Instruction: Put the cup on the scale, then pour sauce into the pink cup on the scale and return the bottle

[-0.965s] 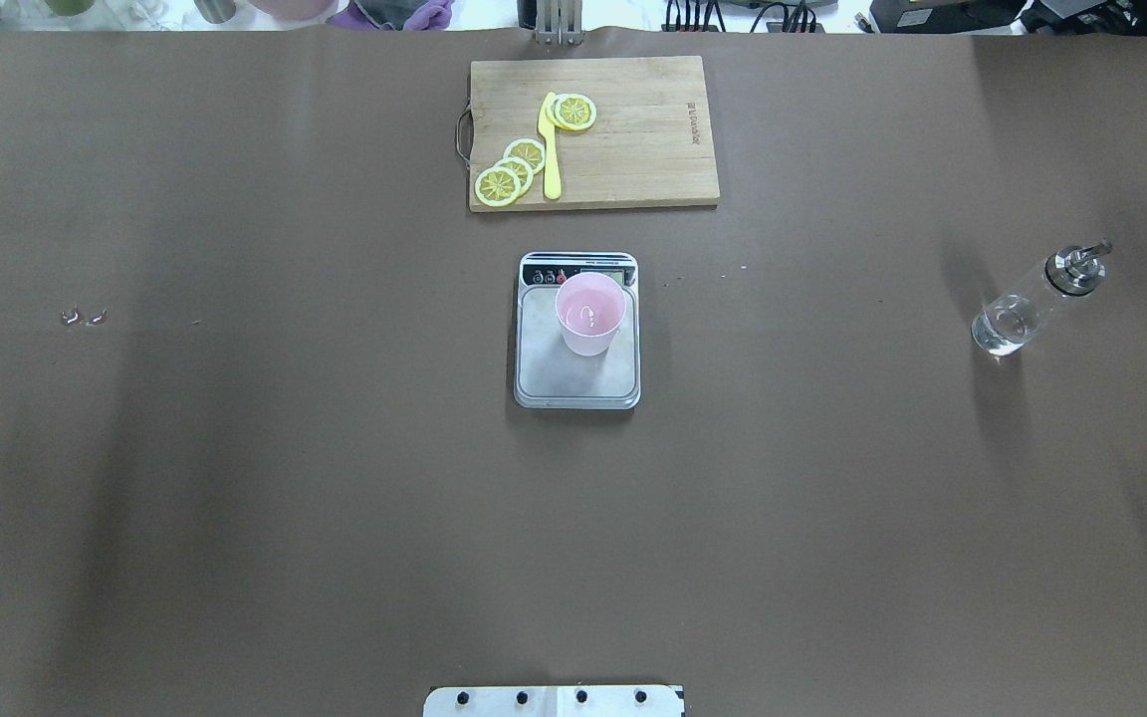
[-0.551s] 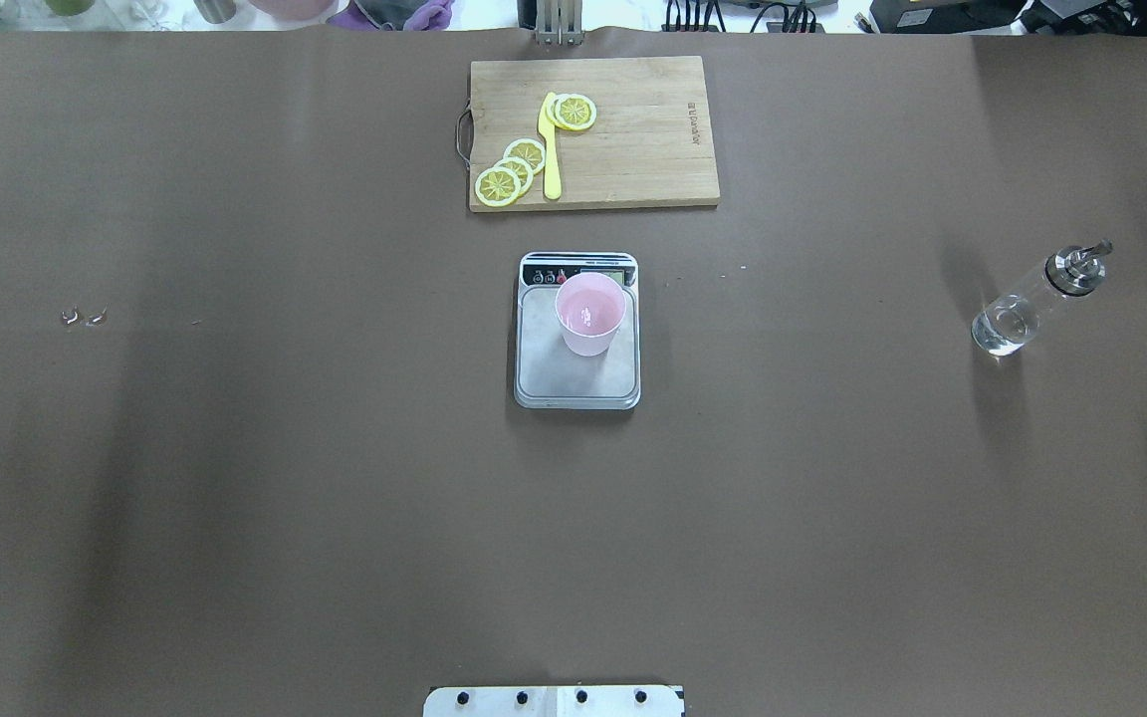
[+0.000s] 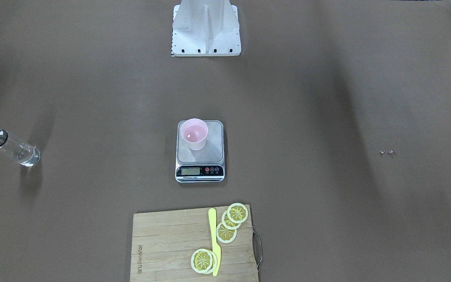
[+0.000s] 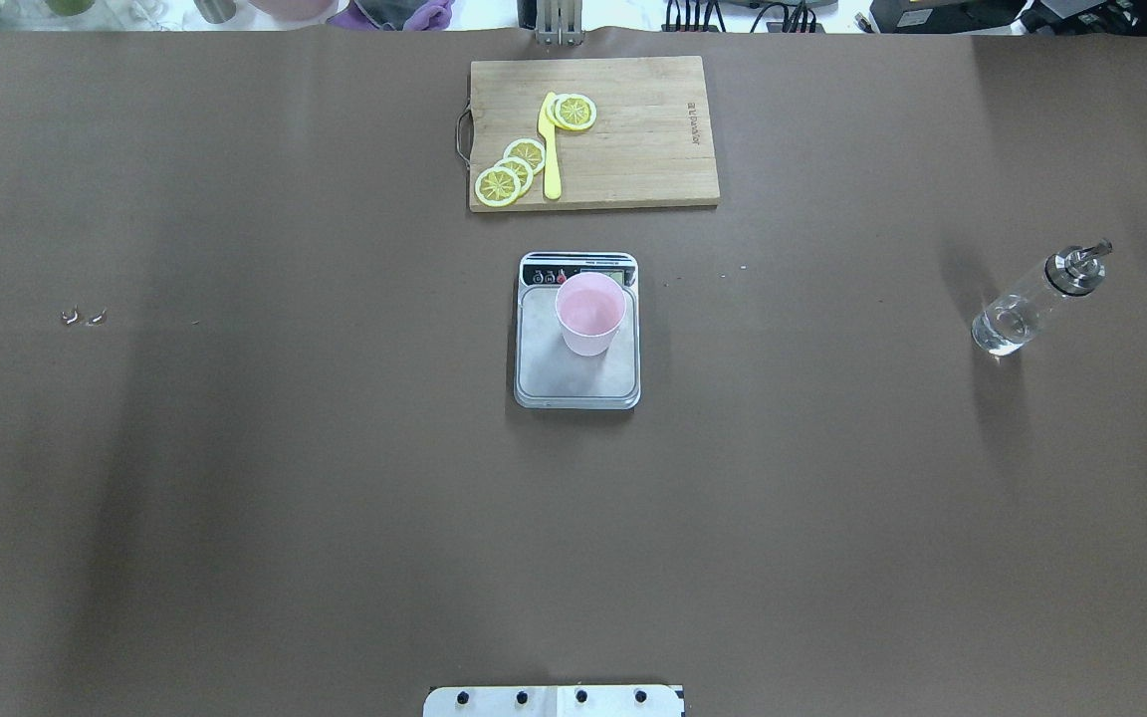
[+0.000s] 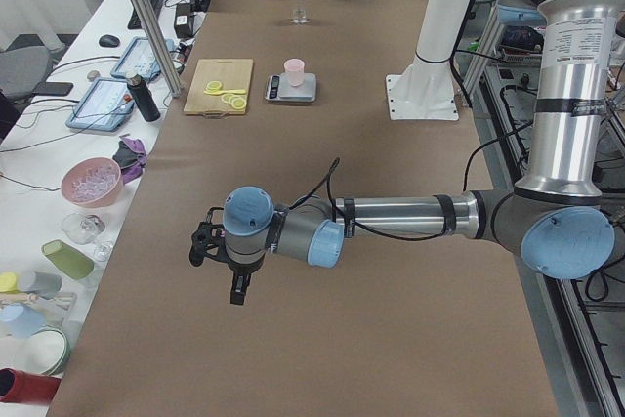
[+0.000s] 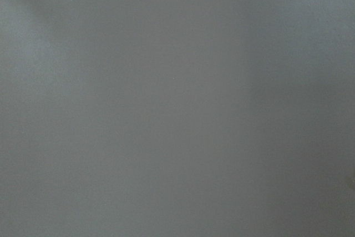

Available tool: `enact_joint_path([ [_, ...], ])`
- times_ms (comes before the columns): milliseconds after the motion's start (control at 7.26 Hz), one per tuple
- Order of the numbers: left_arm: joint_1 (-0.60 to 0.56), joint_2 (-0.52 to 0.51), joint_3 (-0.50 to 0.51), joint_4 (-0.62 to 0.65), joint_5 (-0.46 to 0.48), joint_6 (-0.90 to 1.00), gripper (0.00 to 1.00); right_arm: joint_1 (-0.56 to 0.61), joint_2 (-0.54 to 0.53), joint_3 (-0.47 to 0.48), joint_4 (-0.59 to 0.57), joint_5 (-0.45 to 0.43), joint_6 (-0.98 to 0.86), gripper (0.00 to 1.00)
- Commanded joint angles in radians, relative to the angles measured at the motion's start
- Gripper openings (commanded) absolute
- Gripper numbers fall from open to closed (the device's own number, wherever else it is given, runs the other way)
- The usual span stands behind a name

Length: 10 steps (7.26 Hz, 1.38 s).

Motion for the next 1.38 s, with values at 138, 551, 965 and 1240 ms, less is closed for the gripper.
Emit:
enact_joint_path([
  [138,0.0,0.0,-0.006,0.0,0.0,-0.001,1.0,0.02,0.059,0.015,-0.262,-0.028,-0.078,1.0],
  [551,0.0,0.001,-0.006,0.006,-0.002,-0.001,1.0,0.057,0.051,0.314,-0.649,-0.085,-0.154,1.0],
  [965,0.0,0.001,-0.006,0.009,-0.002,-0.001,1.0,0.077,0.052,0.51,-0.933,-0.203,-0.271,1.0],
  [1240,0.0,0.001,-0.004,0.009,0.0,-0.001,1.0,0.074,0.051,0.507,-0.938,-0.2,-0.273,1.0],
])
